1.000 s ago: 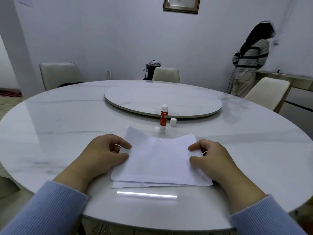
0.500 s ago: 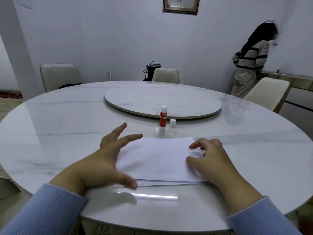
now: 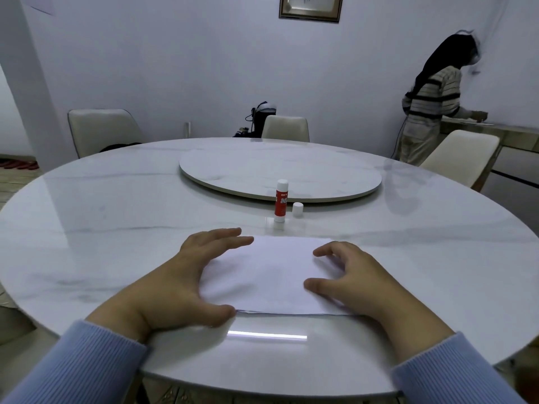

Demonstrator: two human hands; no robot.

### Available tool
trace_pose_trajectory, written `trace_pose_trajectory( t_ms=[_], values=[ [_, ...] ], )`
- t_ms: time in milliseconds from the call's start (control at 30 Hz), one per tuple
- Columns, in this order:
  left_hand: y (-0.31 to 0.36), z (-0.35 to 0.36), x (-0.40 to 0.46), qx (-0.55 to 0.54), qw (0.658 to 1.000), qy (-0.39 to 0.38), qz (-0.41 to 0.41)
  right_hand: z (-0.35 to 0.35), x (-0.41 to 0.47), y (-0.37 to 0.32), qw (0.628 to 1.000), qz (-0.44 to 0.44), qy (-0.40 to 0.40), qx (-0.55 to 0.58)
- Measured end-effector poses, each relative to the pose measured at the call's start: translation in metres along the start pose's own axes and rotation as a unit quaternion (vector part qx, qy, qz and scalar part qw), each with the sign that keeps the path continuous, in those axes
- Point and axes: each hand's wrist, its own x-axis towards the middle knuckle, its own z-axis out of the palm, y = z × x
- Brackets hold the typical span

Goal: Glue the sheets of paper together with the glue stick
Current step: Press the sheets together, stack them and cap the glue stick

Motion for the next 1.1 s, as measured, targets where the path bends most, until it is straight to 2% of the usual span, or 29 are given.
trace_pose_trajectory(
  t_ms=[167,233,300,333,400,500,567,633,700,800,933,1000,1067,1100],
  values=[
    [0.0,-0.003,0.0,-0.019,1.0,-0.017,-0.01,0.0,0.0,0.001,0.999,-0.021,0.017,0.018],
    [-0.001,-0.009,0.003,-0.074,0.997,0.005,-0.028,-0.002,0.001,-0.002,0.992,-0.021,0.079,0.1],
    [-0.002,-0.016,0.013,-0.14,0.986,0.067,-0.056,-0.008,0.009,-0.005,0.976,-0.005,0.148,0.159],
    [-0.004,-0.02,0.022,-0.147,0.981,0.104,-0.073,-0.013,0.015,-0.007,0.976,0.006,0.156,0.15],
    [-0.006,-0.028,0.045,-0.132,0.971,0.16,-0.121,-0.024,0.033,-0.012,0.988,0.023,0.115,0.1],
    [-0.002,-0.031,0.091,-0.137,0.958,0.161,-0.191,-0.039,0.066,-0.022,0.997,0.05,0.045,0.033],
    [0.005,-0.022,0.122,-0.139,0.958,0.142,-0.208,-0.037,0.085,-0.026,0.995,0.041,0.079,0.049],
    [0.01,-0.005,0.15,-0.158,0.957,0.127,-0.208,-0.023,0.097,-0.02,0.977,0.02,0.181,0.108],
    [0.011,0.013,0.172,-0.186,0.951,0.124,-0.214,-0.008,0.1,-0.01,0.964,0.006,0.25,0.089],
    [0.006,0.03,0.189,-0.23,0.941,0.142,-0.205,-0.003,0.105,0.002,0.967,-0.005,0.253,0.039],
    [0.004,0.042,0.19,-0.191,0.948,0.183,-0.176,-0.007,0.106,0.003,0.963,-0.032,0.264,0.038],
    [0.01,0.038,0.187,-0.283,0.924,0.196,-0.164,-0.006,0.101,-0.004,0.964,-0.054,0.245,0.089],
    [0.022,0.026,0.177,-0.449,0.865,0.18,-0.136,-0.005,0.091,-0.02,0.96,-0.045,0.157,0.229],
    [0.027,0.02,0.169,-0.512,0.835,0.166,-0.111,-0.004,0.085,-0.027,0.944,-0.03,0.093,0.316]
  ],
)
